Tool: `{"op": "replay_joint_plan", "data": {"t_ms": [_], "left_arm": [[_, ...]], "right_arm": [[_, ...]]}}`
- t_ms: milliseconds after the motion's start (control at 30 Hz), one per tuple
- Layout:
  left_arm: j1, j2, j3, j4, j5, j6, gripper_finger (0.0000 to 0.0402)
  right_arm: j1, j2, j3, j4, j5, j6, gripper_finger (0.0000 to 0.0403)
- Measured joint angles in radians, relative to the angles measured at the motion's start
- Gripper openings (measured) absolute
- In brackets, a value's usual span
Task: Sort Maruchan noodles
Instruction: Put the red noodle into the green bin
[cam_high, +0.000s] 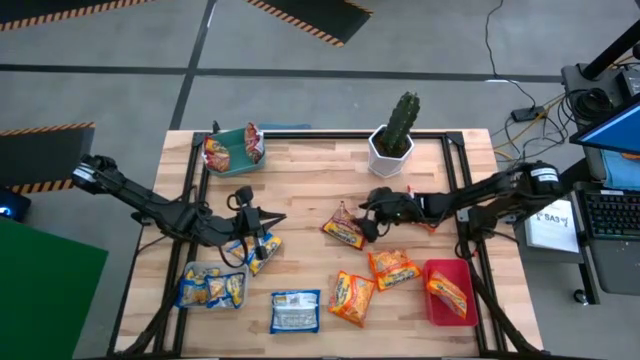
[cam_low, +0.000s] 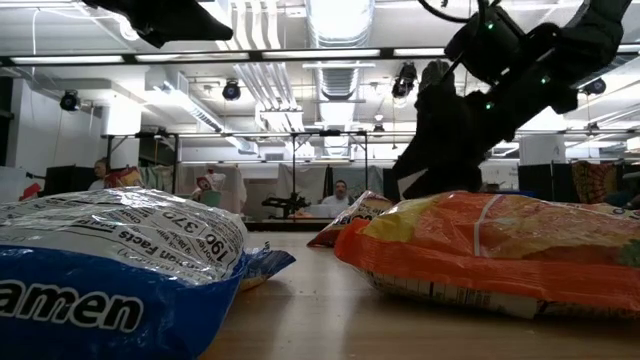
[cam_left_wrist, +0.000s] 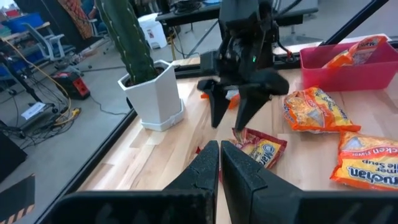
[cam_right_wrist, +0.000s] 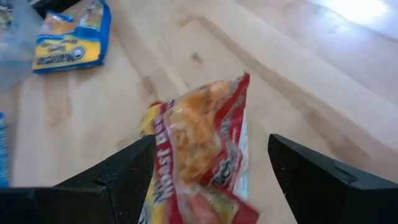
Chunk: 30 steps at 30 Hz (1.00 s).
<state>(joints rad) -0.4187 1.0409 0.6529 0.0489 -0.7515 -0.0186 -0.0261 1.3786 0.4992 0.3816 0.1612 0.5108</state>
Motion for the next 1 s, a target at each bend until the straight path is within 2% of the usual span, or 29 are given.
{"op": "replay_joint_plan", "data": {"t_ms": [167,333,467,700,867,1000], "left_arm": [[0.000,0.000,0.019,0.003,0.001,0.014,0.0000],[0.000,-0.001,0.029,0.003,0.002,0.021,0.0000],[0.000,-0.001,0.029,0.001,0.002,0.024,0.0000],[0.000,-0.001,0.029,0.001,0.002,0.024,0.0000],[0.000,-0.001,0.029,-0.009,0.002,0.028,0.0000],[0.000,-0.011,0.029,-0.038,0.002,0.067,0.0000]], "right_arm": [[0.003,0.097,0.002,0.088,-0.009,0.002,0.0292],[0.002,0.218,0.040,0.137,-0.065,0.011,0.0285],[0.002,0.290,0.078,0.144,-0.091,0.007,0.0262],[0.001,0.311,0.100,0.139,-0.113,0.005,0.0158],[0.002,0.260,0.097,0.122,-0.124,-0.003,0.0070],[0.002,0.200,0.097,0.127,-0.166,-0.014,0.0024]]}}
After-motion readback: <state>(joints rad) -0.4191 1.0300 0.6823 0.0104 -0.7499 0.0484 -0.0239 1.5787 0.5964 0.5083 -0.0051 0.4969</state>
